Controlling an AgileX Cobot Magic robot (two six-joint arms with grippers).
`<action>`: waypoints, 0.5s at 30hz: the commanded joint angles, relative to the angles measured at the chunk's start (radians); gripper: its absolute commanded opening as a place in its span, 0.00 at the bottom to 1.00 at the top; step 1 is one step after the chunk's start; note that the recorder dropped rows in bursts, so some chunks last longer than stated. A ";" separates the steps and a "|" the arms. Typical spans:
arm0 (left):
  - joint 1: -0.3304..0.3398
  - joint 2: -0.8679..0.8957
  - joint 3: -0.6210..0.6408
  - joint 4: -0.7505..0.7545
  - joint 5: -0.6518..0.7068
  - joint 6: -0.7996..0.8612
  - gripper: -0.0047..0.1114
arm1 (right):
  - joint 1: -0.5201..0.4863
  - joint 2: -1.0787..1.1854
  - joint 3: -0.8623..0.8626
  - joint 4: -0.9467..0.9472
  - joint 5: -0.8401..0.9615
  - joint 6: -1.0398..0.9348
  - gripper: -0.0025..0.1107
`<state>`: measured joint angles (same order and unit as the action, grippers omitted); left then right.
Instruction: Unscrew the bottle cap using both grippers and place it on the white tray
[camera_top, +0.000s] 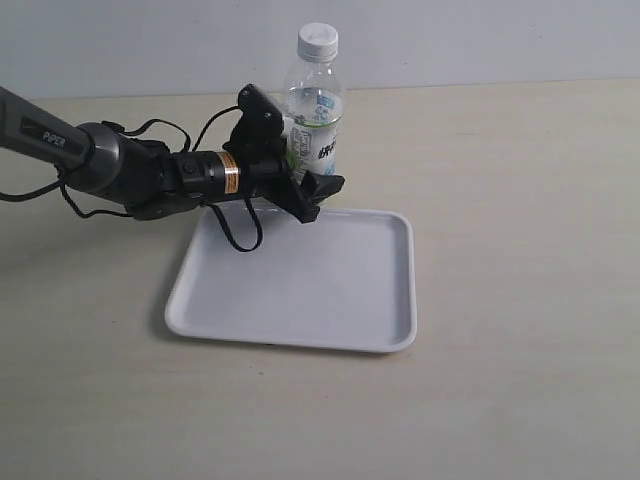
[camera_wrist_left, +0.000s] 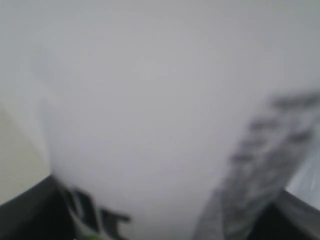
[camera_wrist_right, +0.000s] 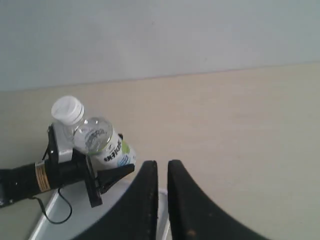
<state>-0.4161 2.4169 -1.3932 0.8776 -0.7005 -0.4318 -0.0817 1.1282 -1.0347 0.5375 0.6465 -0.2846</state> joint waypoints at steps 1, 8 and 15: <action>-0.003 -0.009 -0.005 0.014 0.014 -0.016 0.04 | 0.001 0.138 -0.072 0.088 0.050 -0.116 0.11; -0.003 -0.009 -0.005 0.068 0.023 -0.018 0.04 | 0.113 0.372 -0.363 0.075 0.259 -0.133 0.11; -0.003 -0.009 -0.005 0.124 0.031 -0.018 0.04 | 0.339 0.617 -0.762 -0.366 0.451 0.142 0.12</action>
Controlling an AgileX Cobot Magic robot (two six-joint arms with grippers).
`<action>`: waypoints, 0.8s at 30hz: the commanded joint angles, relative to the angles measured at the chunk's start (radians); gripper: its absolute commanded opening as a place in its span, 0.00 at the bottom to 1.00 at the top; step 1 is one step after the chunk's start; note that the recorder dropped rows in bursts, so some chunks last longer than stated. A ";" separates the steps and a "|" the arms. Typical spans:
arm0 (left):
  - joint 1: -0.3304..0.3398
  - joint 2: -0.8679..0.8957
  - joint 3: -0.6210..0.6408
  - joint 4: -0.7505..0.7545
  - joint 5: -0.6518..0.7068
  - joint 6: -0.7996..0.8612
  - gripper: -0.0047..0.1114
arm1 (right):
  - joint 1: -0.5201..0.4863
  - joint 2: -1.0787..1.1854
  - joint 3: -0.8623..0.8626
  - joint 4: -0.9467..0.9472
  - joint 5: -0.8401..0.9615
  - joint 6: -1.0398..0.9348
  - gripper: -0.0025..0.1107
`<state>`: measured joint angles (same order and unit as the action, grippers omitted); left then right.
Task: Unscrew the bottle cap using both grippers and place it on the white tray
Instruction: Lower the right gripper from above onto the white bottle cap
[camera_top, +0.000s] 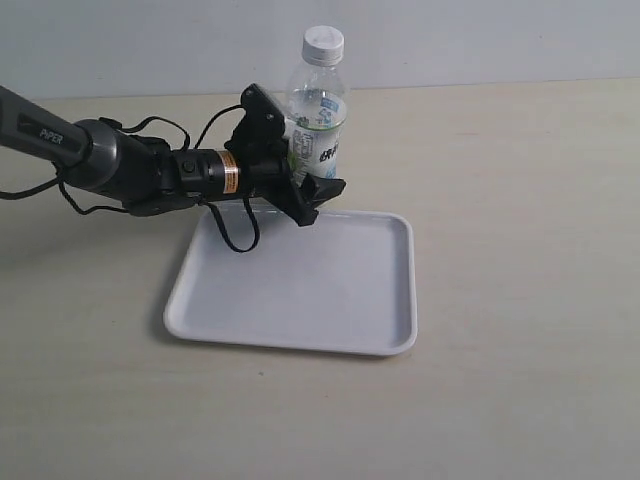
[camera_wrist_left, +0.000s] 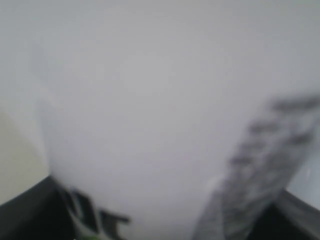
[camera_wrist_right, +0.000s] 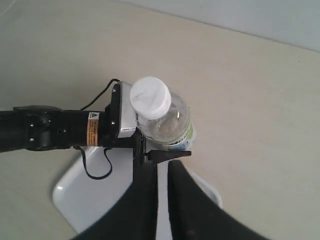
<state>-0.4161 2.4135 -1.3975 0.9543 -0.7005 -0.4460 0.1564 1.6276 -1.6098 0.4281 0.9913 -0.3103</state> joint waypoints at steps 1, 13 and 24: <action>-0.003 -0.006 -0.001 0.054 0.031 -0.004 0.04 | 0.123 0.156 -0.238 -0.314 0.143 0.197 0.14; -0.003 -0.028 -0.001 0.053 0.077 -0.006 0.04 | 0.222 0.454 -0.560 -0.358 0.230 0.203 0.55; -0.003 -0.028 -0.001 0.053 0.077 -0.006 0.04 | 0.228 0.488 -0.560 -0.408 0.230 0.210 0.55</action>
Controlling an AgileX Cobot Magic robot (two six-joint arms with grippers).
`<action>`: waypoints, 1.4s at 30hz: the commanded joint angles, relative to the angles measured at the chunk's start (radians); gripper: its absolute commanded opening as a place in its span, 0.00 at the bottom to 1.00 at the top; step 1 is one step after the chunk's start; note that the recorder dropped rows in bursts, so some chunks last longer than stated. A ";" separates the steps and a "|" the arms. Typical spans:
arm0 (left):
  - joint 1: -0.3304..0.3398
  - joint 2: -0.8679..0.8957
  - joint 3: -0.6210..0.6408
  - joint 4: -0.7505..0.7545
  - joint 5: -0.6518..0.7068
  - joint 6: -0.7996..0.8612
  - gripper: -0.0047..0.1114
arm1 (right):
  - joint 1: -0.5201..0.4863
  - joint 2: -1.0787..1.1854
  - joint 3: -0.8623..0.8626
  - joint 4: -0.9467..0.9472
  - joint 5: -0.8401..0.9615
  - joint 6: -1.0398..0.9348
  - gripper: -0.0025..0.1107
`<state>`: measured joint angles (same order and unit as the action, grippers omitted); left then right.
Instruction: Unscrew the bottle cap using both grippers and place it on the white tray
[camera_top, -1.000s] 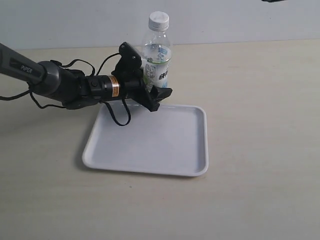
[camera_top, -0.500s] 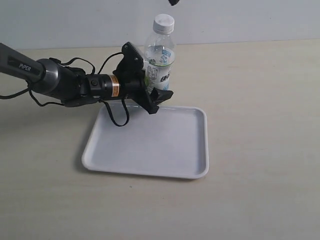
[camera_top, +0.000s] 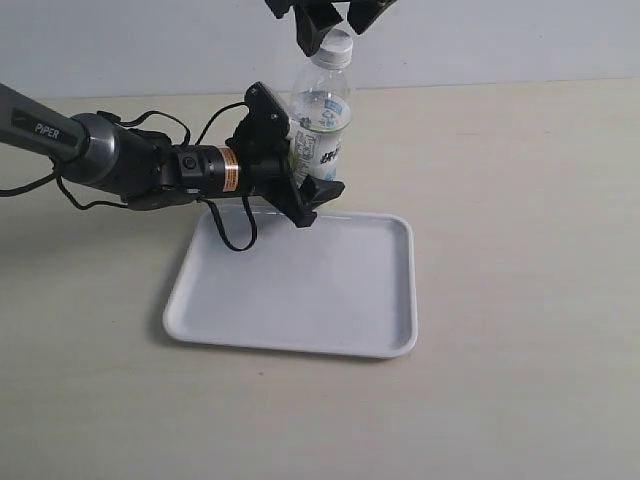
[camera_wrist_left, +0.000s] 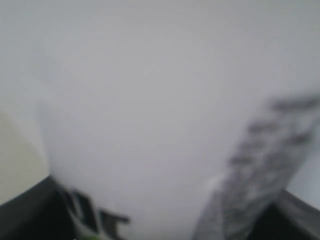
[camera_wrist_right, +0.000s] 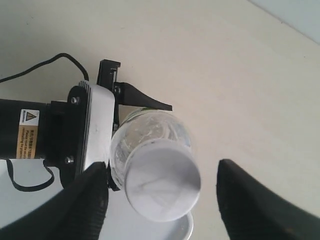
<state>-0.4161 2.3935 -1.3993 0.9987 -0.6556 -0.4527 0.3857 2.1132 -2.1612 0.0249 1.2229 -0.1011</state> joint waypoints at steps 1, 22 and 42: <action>-0.003 -0.008 0.001 0.009 0.032 0.001 0.04 | -0.001 0.004 -0.009 -0.005 -0.002 0.001 0.55; -0.003 -0.008 0.001 0.009 0.033 0.003 0.04 | -0.001 0.015 -0.009 -0.002 -0.002 0.001 0.53; -0.003 -0.008 0.001 0.007 0.033 -0.008 0.04 | -0.001 0.015 -0.009 0.002 -0.002 0.033 0.02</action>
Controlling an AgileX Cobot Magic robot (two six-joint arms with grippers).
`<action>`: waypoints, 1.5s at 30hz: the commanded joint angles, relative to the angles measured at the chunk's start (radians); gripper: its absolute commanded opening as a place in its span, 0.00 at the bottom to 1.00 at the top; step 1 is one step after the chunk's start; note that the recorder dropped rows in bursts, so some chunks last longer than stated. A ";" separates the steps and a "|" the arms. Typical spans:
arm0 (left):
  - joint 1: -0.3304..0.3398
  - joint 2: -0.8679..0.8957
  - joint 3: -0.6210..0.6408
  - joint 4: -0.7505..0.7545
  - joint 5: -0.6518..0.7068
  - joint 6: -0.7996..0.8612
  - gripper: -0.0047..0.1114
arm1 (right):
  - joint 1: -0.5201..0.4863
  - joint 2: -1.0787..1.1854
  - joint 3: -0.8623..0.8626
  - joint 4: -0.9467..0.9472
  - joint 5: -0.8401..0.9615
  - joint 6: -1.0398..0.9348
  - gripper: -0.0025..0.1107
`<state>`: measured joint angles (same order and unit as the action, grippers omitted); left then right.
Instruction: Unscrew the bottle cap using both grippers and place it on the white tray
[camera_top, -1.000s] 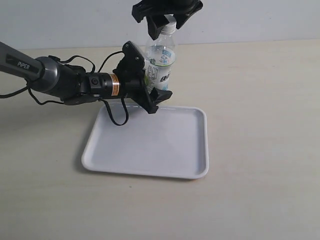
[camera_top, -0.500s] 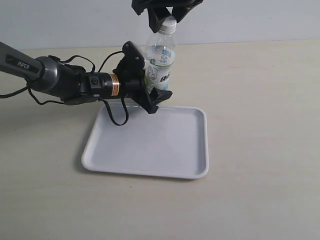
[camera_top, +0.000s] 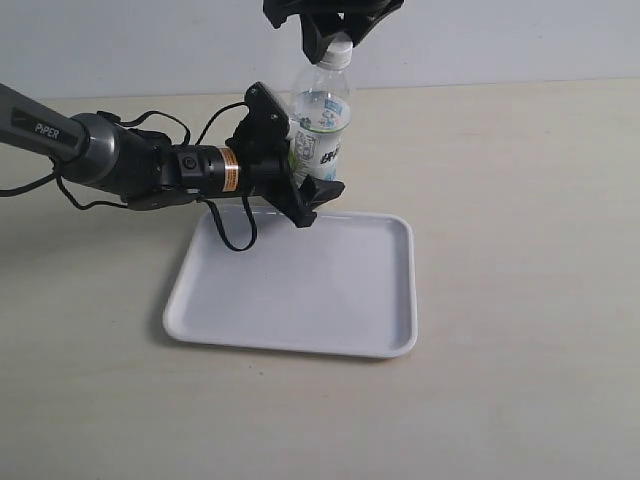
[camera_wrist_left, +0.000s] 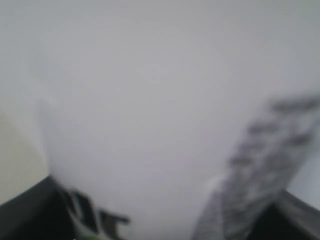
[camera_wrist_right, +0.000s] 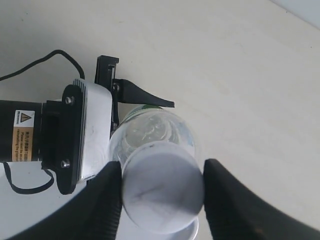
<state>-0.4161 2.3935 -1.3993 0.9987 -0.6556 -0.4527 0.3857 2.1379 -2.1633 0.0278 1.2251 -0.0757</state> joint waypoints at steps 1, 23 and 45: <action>-0.003 -0.008 0.001 0.007 0.033 -0.019 0.04 | -0.001 -0.010 -0.007 -0.001 -0.004 -0.007 0.02; -0.003 -0.008 0.001 0.012 0.031 -0.093 0.04 | -0.001 -0.010 -0.007 0.050 -0.004 -0.621 0.02; -0.003 -0.008 0.001 0.020 0.031 -0.078 0.04 | -0.001 -0.013 -0.007 0.045 -0.004 -0.950 0.12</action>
<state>-0.4161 2.3935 -1.3993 1.0013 -0.6476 -0.5553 0.3837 2.1255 -2.1674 0.0726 1.2143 -1.0574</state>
